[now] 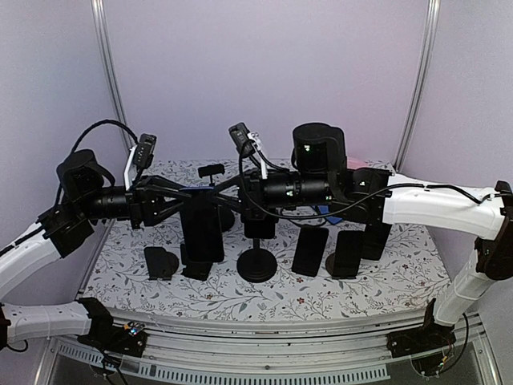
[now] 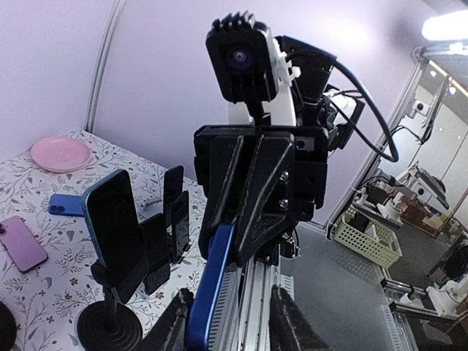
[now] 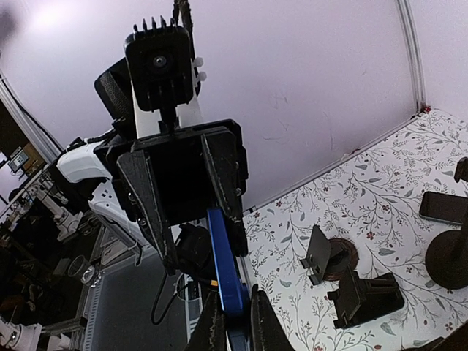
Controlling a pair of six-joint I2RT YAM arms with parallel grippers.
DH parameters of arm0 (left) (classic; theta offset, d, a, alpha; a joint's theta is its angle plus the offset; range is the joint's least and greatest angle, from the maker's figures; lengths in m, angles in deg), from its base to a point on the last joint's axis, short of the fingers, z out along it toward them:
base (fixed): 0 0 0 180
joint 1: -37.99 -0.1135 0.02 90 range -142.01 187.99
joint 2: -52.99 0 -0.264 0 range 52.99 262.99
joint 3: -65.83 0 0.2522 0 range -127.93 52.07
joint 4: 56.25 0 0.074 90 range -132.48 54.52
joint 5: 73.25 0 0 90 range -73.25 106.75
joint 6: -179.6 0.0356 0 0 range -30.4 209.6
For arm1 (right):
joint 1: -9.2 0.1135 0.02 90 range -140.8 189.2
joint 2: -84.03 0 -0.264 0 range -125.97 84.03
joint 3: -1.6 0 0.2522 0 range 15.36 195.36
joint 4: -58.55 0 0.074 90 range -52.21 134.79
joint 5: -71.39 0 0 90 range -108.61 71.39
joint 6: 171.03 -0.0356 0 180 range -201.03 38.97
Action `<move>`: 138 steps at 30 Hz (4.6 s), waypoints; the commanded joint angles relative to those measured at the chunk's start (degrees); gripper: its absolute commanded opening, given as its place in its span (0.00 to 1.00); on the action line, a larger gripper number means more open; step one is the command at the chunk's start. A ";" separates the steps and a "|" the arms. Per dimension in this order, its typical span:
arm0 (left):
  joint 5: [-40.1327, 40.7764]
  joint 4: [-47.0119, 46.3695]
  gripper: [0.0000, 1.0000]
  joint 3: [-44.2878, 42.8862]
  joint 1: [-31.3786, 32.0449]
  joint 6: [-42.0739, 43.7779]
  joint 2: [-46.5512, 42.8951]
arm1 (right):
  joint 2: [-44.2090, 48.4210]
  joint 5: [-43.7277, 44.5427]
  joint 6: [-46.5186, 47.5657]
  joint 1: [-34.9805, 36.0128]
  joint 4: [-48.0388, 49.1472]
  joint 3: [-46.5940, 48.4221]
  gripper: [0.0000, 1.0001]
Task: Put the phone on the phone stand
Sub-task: Pass from the right arm to the left, then place the phone on the phone stand.
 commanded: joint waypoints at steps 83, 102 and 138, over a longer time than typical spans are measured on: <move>-11.00 19.76 0.00 -3.82 -19.10 52.81 29.28 | 24.49 13.64 3.72 0.24 -3.77 -16.32 0.86; -14.80 14.58 0.00 0.32 -22.03 50.27 33.20 | 22.50 12.37 3.28 0.20 -4.41 -14.43 0.86; -13.96 9.07 0.12 2.43 -21.90 45.67 33.77 | 22.99 11.78 2.96 0.24 -4.51 -15.34 0.86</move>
